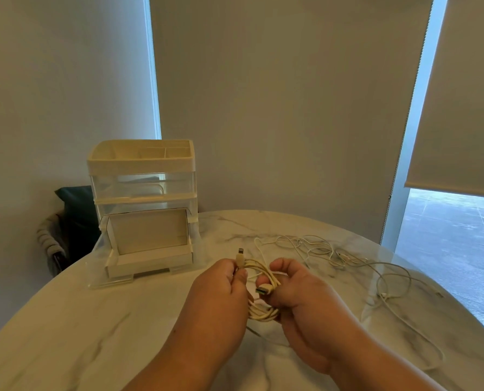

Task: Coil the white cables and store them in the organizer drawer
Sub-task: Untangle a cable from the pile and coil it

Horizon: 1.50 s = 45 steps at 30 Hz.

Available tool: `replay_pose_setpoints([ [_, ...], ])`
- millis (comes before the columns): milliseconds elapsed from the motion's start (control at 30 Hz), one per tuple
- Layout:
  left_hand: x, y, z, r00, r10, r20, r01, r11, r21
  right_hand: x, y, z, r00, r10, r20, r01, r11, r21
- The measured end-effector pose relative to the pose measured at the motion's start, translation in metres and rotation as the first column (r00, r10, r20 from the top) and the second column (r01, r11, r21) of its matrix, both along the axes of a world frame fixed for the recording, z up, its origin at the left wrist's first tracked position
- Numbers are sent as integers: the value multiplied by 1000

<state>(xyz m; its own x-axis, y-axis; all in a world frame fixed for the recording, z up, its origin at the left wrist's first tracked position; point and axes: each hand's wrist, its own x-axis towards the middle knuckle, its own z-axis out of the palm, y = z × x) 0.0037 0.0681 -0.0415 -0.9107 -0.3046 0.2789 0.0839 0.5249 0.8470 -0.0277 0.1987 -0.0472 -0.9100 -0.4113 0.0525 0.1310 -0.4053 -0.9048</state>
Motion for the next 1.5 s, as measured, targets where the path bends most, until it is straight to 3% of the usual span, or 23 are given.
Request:
replay_pose_setpoints([
  [100,-1,2,-1,1000,1,-8,-1,999,-38,7,0,2,978,14,-209,19,988,155],
  [233,-1,3,0,1000,13,-20,-14,998,-59,12,-3,3,939,-108,-328,191,953,234],
  [333,1,2,1,1000,21,-14,-21,999,-45,10,-3,2,846,-211,-490,395,865,310],
  [433,1,1,1,999,47,-7,-47,999,-12,4,2,1,735,-324,-596,554,793,252],
  [500,1,1,2,998,58,-19,-58,998,-4,1,5,3,759,-405,-509,541,828,146],
  [567,2,1,2,998,53,-35,-53,999,1,-2,6,4,836,-452,-311,495,866,73],
  [667,3,1,2,996,65,-53,-64,998,14,-11,8,3,901,-432,-42,431,902,-27],
  [733,3,2,2,995,75,-64,-74,997,21,-14,6,1,922,-387,31,388,921,-45],
  [967,3,4,0,993,79,-84,-74,995,60,-6,-3,-6,931,-323,-171,349,924,157],
  [1033,2,2,0,993,90,-77,-84,994,72,-6,-3,-4,907,-386,-168,407,907,111],
  [1100,2,2,1,993,92,-70,-86,993,74,-6,-2,0,915,-400,-58,400,916,-25],
  [1233,2,5,0,996,64,-69,-58,995,86,-2,-3,3,958,-282,54,286,950,-123],
  [1367,2,6,0,997,38,-73,-28,990,138,-3,-1,-1,974,-225,11,225,968,-109],
  [1500,4,7,3,995,50,-84,-32,978,207,-2,1,-11,986,-54,-156,46,997,-54],
])
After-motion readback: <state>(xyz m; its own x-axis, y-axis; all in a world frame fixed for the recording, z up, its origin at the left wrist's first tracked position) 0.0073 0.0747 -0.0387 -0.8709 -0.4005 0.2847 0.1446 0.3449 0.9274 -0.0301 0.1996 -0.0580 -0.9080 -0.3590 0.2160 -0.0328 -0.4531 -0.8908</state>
